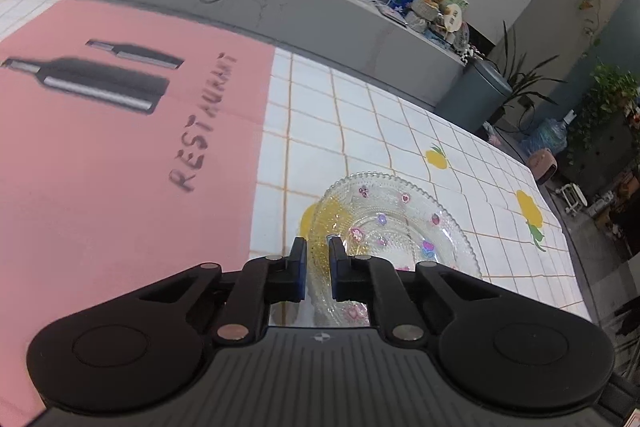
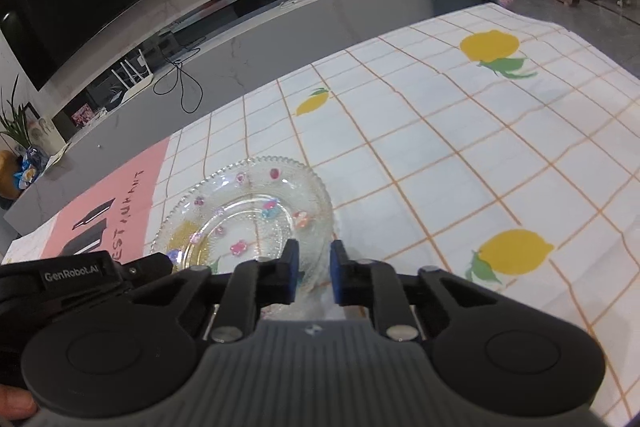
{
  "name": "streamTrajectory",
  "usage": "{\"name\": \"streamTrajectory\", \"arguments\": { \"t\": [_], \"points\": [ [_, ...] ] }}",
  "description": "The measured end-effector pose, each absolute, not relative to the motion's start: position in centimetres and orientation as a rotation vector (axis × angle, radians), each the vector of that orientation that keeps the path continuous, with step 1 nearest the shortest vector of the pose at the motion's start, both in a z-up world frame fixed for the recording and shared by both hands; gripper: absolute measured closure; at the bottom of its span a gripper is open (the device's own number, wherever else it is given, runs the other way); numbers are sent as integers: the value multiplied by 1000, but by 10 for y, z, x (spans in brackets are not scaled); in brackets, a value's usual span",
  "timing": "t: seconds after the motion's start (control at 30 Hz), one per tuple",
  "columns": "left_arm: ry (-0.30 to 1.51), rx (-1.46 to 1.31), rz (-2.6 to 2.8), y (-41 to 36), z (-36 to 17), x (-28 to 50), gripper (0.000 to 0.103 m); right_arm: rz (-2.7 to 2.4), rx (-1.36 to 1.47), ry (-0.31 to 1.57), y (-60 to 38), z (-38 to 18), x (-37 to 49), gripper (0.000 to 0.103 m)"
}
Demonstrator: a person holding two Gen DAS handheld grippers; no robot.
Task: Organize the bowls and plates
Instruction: 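Lift the yellow-patterned glass plate with both grippers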
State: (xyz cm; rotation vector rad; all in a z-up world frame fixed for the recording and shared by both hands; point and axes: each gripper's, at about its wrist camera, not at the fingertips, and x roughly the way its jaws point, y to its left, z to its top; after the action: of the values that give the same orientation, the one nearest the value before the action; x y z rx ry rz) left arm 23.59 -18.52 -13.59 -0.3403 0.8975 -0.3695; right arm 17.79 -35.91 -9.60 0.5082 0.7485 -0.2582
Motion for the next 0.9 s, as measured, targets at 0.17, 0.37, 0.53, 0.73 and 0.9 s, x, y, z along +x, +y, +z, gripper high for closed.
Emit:
{"name": "streamTrajectory", "arguments": {
  "t": [0.17,0.37,0.53,0.73,0.9],
  "points": [
    [937,-329,-361,-176,-132,217,92,-266,549,761,-354,-93,158,91],
    [934,-298,-385,-168,-131,199,91,-271,564,752,-341,-92,130,87],
    [876,-311,-351,-162,-128,204,75,-279,562,728,-342,-90,126,68],
    [862,-297,-387,-172,-134,211,68,-317,598,699,-349,-93,133,67],
    [840,-243,-419,-182,-136,205,69,-300,604,699,-343,-95,141,78]
  ]
}}
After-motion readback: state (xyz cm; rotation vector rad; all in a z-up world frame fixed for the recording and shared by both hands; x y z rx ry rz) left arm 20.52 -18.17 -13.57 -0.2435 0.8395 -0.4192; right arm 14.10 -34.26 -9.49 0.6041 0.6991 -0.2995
